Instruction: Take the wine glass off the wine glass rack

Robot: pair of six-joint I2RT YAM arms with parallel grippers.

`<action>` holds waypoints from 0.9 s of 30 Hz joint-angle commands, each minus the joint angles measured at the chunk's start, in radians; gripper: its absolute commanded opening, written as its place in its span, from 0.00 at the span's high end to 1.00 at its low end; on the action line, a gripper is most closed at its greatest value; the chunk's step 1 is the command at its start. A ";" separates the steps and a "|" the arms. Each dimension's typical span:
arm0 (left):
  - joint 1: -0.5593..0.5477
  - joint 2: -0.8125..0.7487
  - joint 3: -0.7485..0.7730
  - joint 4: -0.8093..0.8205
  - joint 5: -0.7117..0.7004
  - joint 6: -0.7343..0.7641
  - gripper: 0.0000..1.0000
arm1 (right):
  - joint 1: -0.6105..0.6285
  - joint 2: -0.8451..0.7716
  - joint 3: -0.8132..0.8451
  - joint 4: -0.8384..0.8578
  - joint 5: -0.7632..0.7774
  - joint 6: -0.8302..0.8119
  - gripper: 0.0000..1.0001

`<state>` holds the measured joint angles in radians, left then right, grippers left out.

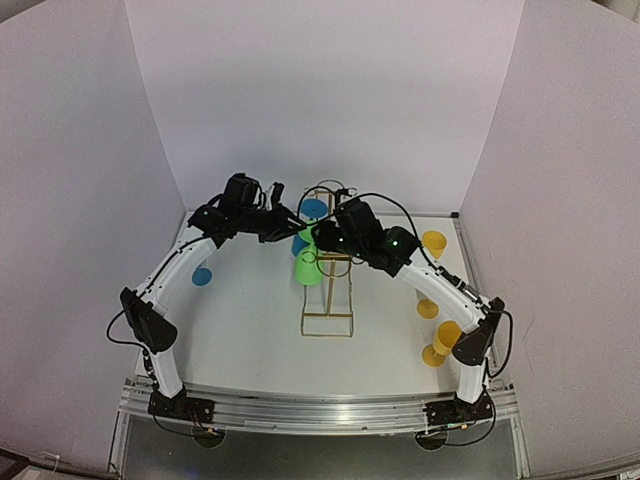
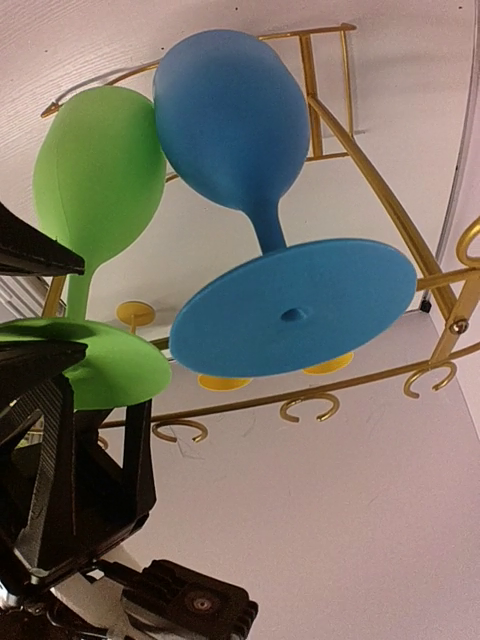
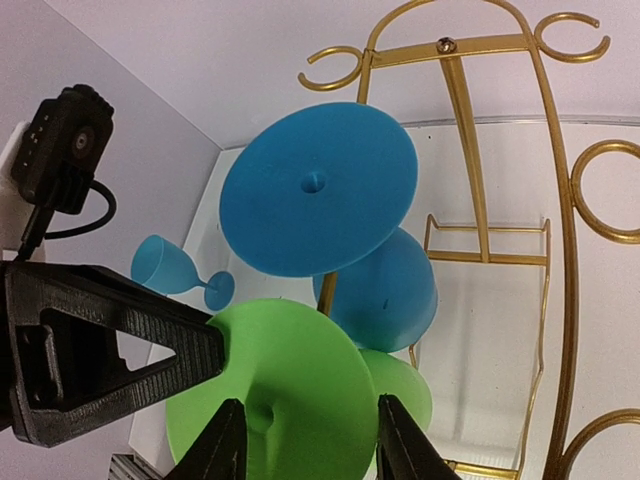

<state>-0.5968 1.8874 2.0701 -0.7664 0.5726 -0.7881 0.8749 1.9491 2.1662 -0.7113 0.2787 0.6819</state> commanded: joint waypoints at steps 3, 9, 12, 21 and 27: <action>-0.003 -0.012 0.050 0.004 -0.014 0.028 0.85 | -0.001 0.005 0.028 0.009 0.002 -0.005 0.60; 0.008 -0.027 0.030 -0.015 -0.022 0.041 0.97 | -0.001 -0.015 0.007 0.009 0.016 -0.009 0.58; 0.014 -0.035 0.018 -0.017 -0.016 0.036 1.00 | -0.002 -0.028 -0.010 0.009 0.024 -0.008 0.57; 0.032 -0.059 -0.024 -0.003 0.032 -0.008 1.00 | -0.006 -0.060 -0.046 0.009 0.045 -0.007 0.52; 0.047 -0.071 -0.097 0.012 0.068 -0.060 1.00 | -0.009 -0.064 -0.049 0.009 0.042 -0.006 0.50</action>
<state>-0.5702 1.8536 2.0266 -0.7160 0.6310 -0.8185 0.8749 1.9314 2.1272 -0.6905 0.2955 0.6807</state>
